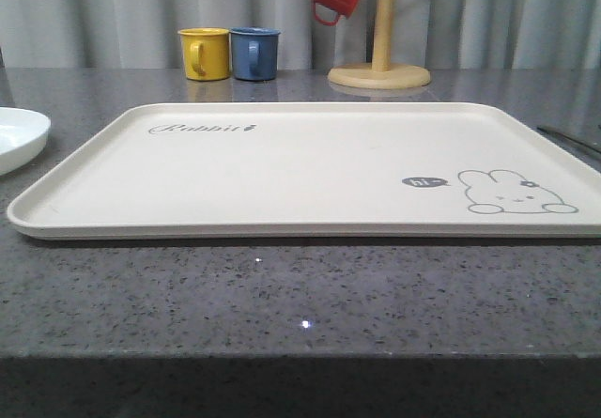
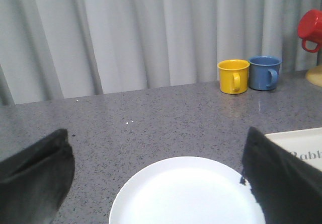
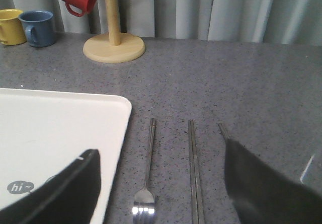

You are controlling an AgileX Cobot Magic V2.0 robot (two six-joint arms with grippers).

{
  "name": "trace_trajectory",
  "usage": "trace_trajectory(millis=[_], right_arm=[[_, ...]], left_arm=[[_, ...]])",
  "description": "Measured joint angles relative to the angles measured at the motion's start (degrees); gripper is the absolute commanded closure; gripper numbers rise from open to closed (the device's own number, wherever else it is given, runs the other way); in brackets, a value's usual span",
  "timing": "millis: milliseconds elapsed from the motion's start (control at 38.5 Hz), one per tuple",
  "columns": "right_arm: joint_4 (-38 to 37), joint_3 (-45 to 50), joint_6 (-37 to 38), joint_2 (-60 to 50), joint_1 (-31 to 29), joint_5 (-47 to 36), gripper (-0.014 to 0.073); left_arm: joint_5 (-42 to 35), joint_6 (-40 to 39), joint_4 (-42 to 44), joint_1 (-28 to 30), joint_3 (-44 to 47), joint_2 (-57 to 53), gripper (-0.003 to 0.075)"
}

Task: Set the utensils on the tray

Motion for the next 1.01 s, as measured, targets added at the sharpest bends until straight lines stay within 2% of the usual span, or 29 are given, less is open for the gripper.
trace_trajectory(millis=[234, 389, 519, 882, 1012], right_arm=[[0.0, 0.0, 0.0, 0.0, 0.0, 0.0, 0.0013], [0.0, 0.0, 0.0, 0.0, 0.0, 0.0, 0.0013], [0.0, 0.0, 0.0, 0.0, 0.0, 0.0, 0.0013], [0.0, 0.0, 0.0, 0.0, 0.0, 0.0, 0.0013], [0.0, 0.0, 0.0, 0.0, 0.0, 0.0, 0.0013]], left_arm=[[-0.6, 0.0, 0.0, 0.0, -0.6, 0.3, 0.0073], [3.7, 0.0, -0.1, 0.0, -5.2, 4.0, 0.008], [13.0, 0.0, -0.1, -1.8, -12.1, 11.2, 0.008], [39.8, 0.0, -0.4, -13.9, -30.6, 37.7, 0.0082], [47.3, 0.8, -1.6, -15.5, -35.9, 47.0, 0.0123]])
